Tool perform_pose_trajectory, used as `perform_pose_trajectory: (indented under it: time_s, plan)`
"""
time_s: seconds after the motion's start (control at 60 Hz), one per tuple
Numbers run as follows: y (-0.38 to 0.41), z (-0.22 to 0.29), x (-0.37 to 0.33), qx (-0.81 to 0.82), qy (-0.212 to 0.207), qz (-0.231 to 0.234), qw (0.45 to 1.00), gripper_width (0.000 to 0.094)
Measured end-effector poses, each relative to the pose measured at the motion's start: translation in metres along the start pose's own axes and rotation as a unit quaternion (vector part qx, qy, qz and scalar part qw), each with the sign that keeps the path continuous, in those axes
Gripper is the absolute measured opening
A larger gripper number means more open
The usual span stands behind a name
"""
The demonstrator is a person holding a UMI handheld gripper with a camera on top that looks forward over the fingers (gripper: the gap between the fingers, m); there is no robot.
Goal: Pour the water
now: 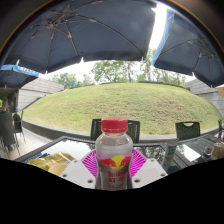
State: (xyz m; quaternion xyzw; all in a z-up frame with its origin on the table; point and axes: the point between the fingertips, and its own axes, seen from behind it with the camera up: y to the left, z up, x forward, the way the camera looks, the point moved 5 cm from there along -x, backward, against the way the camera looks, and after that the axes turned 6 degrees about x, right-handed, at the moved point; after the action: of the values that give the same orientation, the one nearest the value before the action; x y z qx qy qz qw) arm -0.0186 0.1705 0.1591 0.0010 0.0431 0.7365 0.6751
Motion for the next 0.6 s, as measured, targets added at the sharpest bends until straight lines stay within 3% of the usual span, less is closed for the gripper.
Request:
perform_pose_trajectory:
  time_s: [0.117, 0.2, 0.217, 0.383, 0.5, 0.567, 0.6]
  plan:
    - [-0.036, -0.035, 0.008, 0.029, 0.024, -0.018, 0.999, 0.0350]
    - [-0.046, -0.057, 0.009, 0.049, 0.048, -0.005, 0.998, 0.0366]
    - [-0.048, -0.050, 0.011, 0.050, 0.023, 0.000, 0.998, 0.0363]
    - [-0.037, -0.054, 0.008, 0.004, 0.031, 0.007, 0.999, 0.0383]
    - [-0.042, -0.059, 0.002, 0.004, 0.077, 0.005, 0.997, 0.0558]
    - [-0.036, -0.059, -0.007, 0.018, 0.103, 0.018, 0.994, 0.0811]
    - [-0.036, -0.054, -0.026, 0.025, 0.102, 0.026, 0.994, 0.0846]
